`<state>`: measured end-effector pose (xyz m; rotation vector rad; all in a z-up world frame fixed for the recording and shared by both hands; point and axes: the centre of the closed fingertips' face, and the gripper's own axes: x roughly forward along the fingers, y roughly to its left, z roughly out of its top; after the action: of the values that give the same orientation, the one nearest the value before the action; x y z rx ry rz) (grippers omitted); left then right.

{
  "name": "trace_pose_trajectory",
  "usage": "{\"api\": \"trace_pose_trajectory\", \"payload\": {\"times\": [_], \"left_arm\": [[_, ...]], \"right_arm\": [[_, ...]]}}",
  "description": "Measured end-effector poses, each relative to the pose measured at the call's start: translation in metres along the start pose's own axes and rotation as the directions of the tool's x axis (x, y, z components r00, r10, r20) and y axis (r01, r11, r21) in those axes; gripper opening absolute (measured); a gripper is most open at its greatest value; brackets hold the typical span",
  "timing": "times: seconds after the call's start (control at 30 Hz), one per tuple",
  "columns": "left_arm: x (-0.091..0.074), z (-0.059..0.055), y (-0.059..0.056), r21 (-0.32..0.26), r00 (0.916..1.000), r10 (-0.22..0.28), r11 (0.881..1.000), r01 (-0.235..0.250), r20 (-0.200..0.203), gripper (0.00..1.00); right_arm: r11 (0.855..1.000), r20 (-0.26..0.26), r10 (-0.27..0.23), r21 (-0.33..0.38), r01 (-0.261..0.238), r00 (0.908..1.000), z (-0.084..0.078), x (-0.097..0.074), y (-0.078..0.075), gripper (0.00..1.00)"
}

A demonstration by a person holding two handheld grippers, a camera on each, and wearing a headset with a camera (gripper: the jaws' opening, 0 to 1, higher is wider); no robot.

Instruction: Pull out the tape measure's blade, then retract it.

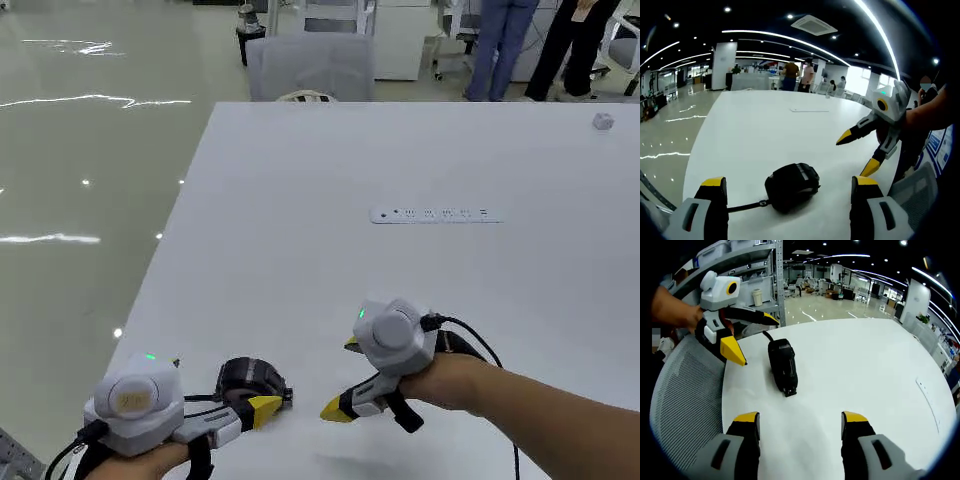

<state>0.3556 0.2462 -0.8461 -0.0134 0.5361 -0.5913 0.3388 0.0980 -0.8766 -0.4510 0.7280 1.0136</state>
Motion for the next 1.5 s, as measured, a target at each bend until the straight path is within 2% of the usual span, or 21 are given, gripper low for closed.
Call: {"api": "trace_pose_trajectory", "payload": {"times": [0.13,0.27,0.3,0.4,0.67,0.8,0.87,0.93,0.97,1.0,1.07,1.1,1.2,1.27,1.33,1.4,1.5], "left_arm": [[-0.001,0.002,0.001,-0.003,1.0000,-0.006,1.000,0.006,0.002,1.00],[-0.013,0.016,0.015,0.002,0.9995,0.006,1.000,-0.006,0.031,1.00],[-0.018,0.021,0.013,-0.034,0.9974,-0.030,0.999,0.032,0.066,1.00],[-0.022,0.012,0.021,0.008,0.9995,-0.022,1.000,0.021,0.022,1.00],[-0.041,0.003,0.038,-0.003,0.9998,-0.004,1.000,0.004,0.022,1.00],[-0.047,-0.008,0.040,-0.021,0.9997,-0.025,0.999,0.025,-0.008,1.00],[-0.050,-0.013,0.041,-0.040,0.9992,-0.034,0.999,0.033,-0.019,1.00],[-0.054,-0.015,0.040,-0.049,0.9990,-0.043,0.998,0.042,-0.014,1.00],[-0.058,-0.014,0.038,-0.047,0.9988,-0.049,0.998,0.049,-0.009,1.00],[-0.059,-0.015,0.037,-0.041,0.9987,-0.049,0.998,0.049,-0.008,1.00],[-0.063,-0.019,0.038,-0.012,0.9986,-0.047,0.999,0.046,-0.024,1.00],[-0.066,-0.019,0.039,-0.010,0.9986,-0.047,0.999,0.047,-0.025,1.00],[-0.073,-0.018,0.042,-0.022,0.9987,-0.049,0.999,0.048,-0.012,1.00],[-0.077,-0.015,0.048,-0.026,0.9992,-0.040,0.999,0.040,-0.005,1.00],[-0.081,-0.011,0.050,-0.034,0.9993,-0.035,0.999,0.035,0.009,1.00],[-0.084,-0.007,0.052,-0.026,0.9995,-0.029,0.999,0.029,0.015,1.00],[-0.088,-0.005,0.054,-0.002,0.9996,-0.025,1.000,0.025,0.015,1.00]], "right_arm": [[1.000,0.011,-0.019,0.008,0.019,0.9998,-0.001,-0.003,-0.002,0.75],[0.995,0.046,-0.061,0.085,0.057,0.9971,-0.011,-0.027,-0.004,0.76],[0.992,0.054,-0.085,0.103,0.079,0.9950,-0.016,-0.035,-0.006,0.77],[0.984,0.072,-0.120,0.141,0.109,0.9902,-0.022,-0.050,-0.008,0.81],[0.962,0.102,-0.196,0.212,0.171,0.9754,-0.043,-0.078,-0.010,0.87],[0.946,0.104,-0.226,0.260,0.192,0.9686,-0.063,-0.088,-0.011,0.89],[0.932,0.108,-0.253,0.292,0.213,0.9614,-0.071,-0.096,-0.014,0.93],[0.913,0.122,-0.289,0.332,0.235,0.9494,-0.077,-0.108,-0.019,0.94],[0.897,0.125,-0.314,0.363,0.251,0.9412,-0.082,-0.115,-0.022,0.95],[0.889,0.126,-0.329,0.376,0.262,0.9360,-0.085,-0.120,-0.024,0.96],[0.883,0.131,-0.342,0.383,0.271,0.9304,-0.091,-0.129,-0.025,0.98],[0.873,0.142,-0.357,0.403,0.275,0.9234,-0.095,-0.136,-0.024,0.99],[0.862,0.118,-0.378,0.406,0.303,0.9181,-0.109,-0.149,-0.021,1.00],[0.852,0.106,-0.408,0.400,0.337,0.9067,-0.119,-0.160,-0.021,1.00],[0.843,0.096,-0.409,0.420,0.336,0.9073,-0.128,-0.169,-0.016,1.00],[0.833,0.087,-0.429,0.422,0.356,0.8993,-0.136,-0.178,-0.014,1.00],[0.821,0.093,-0.440,0.445,0.358,0.8934,-0.148,-0.190,-0.009,1.00]]}}
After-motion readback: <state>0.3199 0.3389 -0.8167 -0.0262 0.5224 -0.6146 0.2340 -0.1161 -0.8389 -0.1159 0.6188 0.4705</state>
